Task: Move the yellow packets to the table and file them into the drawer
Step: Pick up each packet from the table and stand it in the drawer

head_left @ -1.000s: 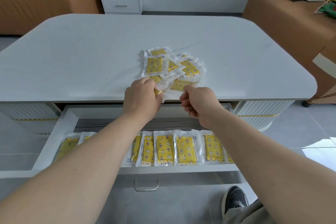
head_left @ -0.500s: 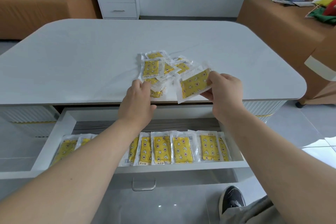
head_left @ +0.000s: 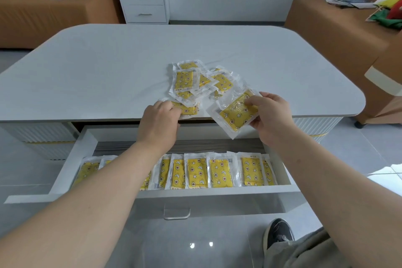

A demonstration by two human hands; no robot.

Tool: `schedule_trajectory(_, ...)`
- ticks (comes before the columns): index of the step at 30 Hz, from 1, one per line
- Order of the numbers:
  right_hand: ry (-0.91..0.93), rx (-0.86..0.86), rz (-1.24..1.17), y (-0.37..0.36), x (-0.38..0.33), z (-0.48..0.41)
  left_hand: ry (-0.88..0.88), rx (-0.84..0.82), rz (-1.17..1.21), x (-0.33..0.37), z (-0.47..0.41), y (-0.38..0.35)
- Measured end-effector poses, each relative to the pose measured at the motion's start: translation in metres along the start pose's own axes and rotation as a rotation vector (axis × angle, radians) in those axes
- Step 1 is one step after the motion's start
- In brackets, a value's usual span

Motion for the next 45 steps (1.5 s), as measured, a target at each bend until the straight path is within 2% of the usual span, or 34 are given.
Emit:
schedule_trajectory(2,-0.001,-0.045,0.119,0.000,0.000,0.004,0.015,0.031,0.023,-0.003,0.000,0.001)
schedule_trajectory(5,-0.014,-0.169,0.498,0.000,0.007,0.006,0.059,0.007,0.060,-0.006,-0.001,-0.001)
schedule_trajectory(12,-0.131,-0.365,1.141,0.011,0.060,-0.002,0.026,0.045,-0.006,0.000,-0.003,0.003)
schedule_trajectory(15,-0.129,-0.386,1.242,0.012,0.082,-0.009,-0.010,0.119,0.015,0.005,-0.003,0.014)
schedule_trajectory(19,0.023,-0.423,1.543,0.007,0.102,-0.014,-0.115,0.309,0.043,0.020,0.001,0.043)
schedule_trajectory(21,0.077,-0.388,1.705,0.011,0.110,-0.016,-0.169,0.402,0.089,0.026,0.005,0.056)
schedule_trajectory(25,0.091,-0.293,1.805,0.015,0.113,-0.016,-0.271,0.507,0.192,0.037,0.008,0.069)
schedule_trajectory(27,0.123,-0.261,1.801,0.011,0.103,-0.016,-0.297,0.515,0.227,0.043,0.009,0.070)
schedule_trajectory(29,0.128,-0.245,1.600,0.006,0.086,-0.016,-0.316,0.522,0.264,0.048,0.010,0.072)
schedule_trajectory(31,-0.009,-0.246,1.049,0.002,0.069,-0.012,-0.335,0.526,0.295,0.053,0.011,0.074)
schedule_trajectory(33,-0.258,-0.325,0.420,-0.009,0.063,0.005,-0.352,0.519,0.326,0.059,0.010,0.075)
schedule_trajectory(35,-0.370,-0.456,0.117,-0.020,0.053,0.017,-0.366,0.493,0.364,0.064,0.008,0.072)
schedule_trajectory(37,-0.395,-0.555,0.046,-0.022,0.046,0.023,-0.381,0.435,0.403,0.071,0.005,0.067)
schedule_trajectory(39,-0.350,-0.616,0.103,-0.019,0.039,0.024,-0.385,0.369,0.424,0.078,0.002,0.063)
schedule_trajectory(42,-0.238,-0.675,0.344,-0.005,0.039,0.019,-0.371,0.279,0.436,0.090,-0.002,0.055)
schedule_trajectory(45,-0.178,-0.619,0.608,0.015,0.039,0.009,-0.347,0.223,0.450,0.095,-0.005,0.043)
Point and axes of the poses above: each hand's wrist, its own z-axis away from the middle knuckle, its own y-axis out of the back of the hand, x = y × z, the point moved 8 cm from there along -z, towards the middle knuckle
